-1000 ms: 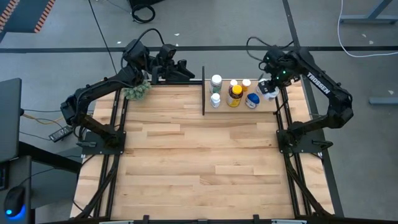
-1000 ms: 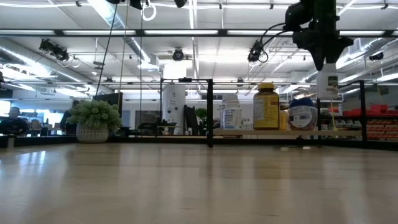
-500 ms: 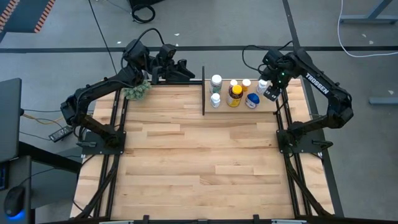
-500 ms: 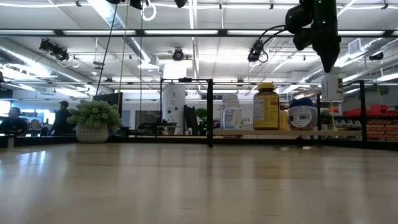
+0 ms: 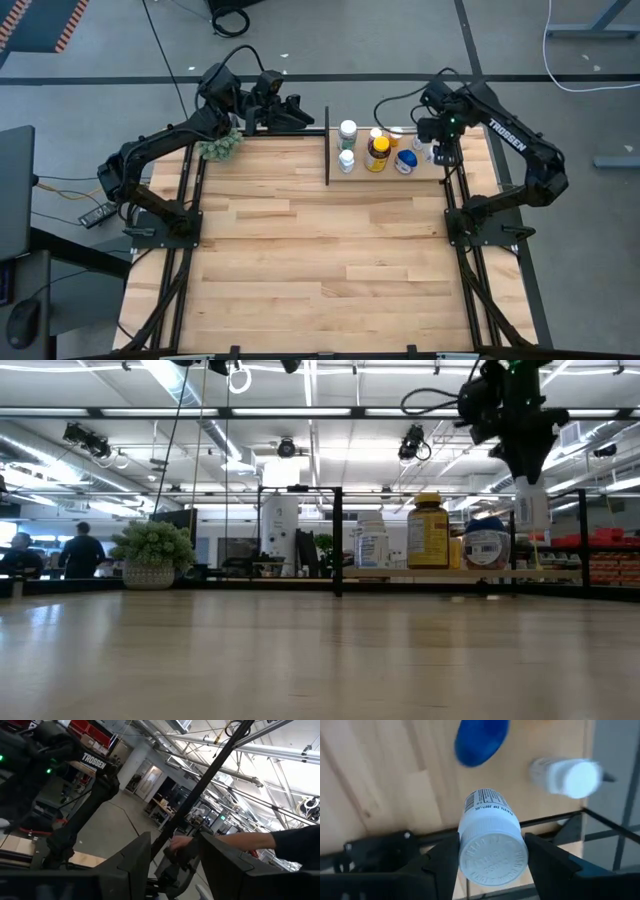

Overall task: Pick and place medicine bottles onto shelf by color
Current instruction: Put the white pill bottle on the shelf

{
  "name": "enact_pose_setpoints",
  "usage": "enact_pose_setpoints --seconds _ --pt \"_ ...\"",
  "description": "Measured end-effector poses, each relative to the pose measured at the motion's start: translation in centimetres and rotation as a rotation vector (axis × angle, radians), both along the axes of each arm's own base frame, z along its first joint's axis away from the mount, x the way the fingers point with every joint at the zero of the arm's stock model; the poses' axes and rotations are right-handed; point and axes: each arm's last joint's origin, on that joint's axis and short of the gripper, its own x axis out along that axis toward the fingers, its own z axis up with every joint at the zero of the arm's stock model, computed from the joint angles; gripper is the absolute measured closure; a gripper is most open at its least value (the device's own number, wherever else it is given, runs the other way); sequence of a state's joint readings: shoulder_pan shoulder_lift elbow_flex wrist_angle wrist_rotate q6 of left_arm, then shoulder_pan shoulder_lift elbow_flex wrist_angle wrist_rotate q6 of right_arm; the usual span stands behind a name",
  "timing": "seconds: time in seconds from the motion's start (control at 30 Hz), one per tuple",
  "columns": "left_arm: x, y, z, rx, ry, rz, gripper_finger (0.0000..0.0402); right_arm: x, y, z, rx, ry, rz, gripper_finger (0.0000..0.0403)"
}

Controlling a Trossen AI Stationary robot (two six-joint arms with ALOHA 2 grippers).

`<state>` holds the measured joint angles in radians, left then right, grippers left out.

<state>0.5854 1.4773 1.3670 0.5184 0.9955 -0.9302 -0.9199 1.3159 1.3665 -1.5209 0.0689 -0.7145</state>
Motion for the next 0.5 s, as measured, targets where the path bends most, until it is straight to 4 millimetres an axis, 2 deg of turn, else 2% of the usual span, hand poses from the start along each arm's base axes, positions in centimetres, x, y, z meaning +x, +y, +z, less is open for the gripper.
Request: enact_pose_setpoints --seconds 0.27,0.5 --pt "0.0 0.0 0.0 -0.001 0.000 0.000 0.0230 0.5 1.2 -4.2 0.115 0.105 0.098 0.0189" --pt "0.1 0.1 -0.3 -0.014 0.024 0.000 0.0230 1.6 0.6 -4.9 0.018 0.040 0.099 0.0188"
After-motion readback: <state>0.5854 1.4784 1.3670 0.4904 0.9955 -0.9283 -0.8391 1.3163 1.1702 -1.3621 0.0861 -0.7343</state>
